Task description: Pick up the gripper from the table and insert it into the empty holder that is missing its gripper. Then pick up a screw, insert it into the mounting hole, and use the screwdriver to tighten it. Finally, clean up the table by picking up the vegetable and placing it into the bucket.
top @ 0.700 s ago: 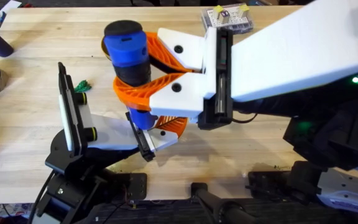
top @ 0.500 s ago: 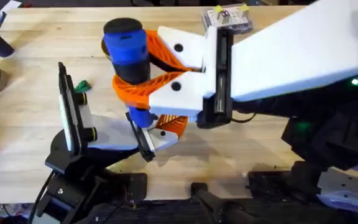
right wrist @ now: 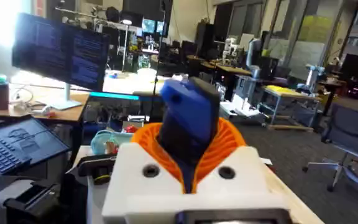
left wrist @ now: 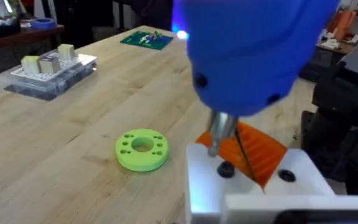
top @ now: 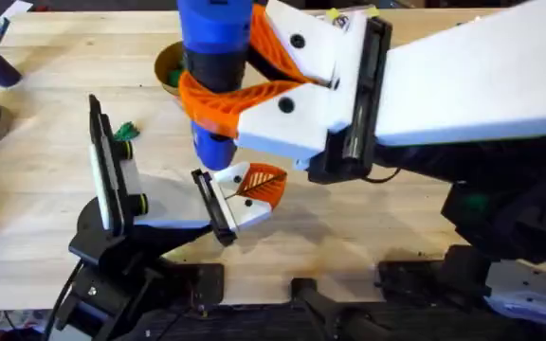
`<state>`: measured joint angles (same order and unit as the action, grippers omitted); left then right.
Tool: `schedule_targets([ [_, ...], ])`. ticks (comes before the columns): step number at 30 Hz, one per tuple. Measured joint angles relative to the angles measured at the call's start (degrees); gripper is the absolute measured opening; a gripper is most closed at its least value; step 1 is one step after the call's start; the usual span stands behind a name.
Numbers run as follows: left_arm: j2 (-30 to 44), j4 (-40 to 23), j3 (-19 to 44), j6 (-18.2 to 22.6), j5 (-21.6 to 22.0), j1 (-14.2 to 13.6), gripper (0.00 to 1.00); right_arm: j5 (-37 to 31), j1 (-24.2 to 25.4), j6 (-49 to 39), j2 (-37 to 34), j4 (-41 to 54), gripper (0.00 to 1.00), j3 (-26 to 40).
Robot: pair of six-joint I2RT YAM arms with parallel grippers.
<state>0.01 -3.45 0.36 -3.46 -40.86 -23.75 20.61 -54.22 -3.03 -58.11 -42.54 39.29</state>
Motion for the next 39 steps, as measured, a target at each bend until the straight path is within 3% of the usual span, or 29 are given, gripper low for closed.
schedule_targets([
  [14, 0.0, 0.0, 0.0, 0.0, 0.0, 0.0, 0.018, 0.0, 0.0, -4.3, 0.0, 0.7, 0.047, 0.0],
  [22, 0.0, 0.0, 0.0, 0.0, 0.0, 0.0, 0.018, 0.0, 0.0, -3.0, 3.6, 7.4, 0.048, -0.2],
  [39, 0.0, 0.0, 0.0, 0.0, 0.0, 0.0, 0.018, 0.0, 0.0, -2.0, 2.3, 8.2, 0.047, -0.2],
])
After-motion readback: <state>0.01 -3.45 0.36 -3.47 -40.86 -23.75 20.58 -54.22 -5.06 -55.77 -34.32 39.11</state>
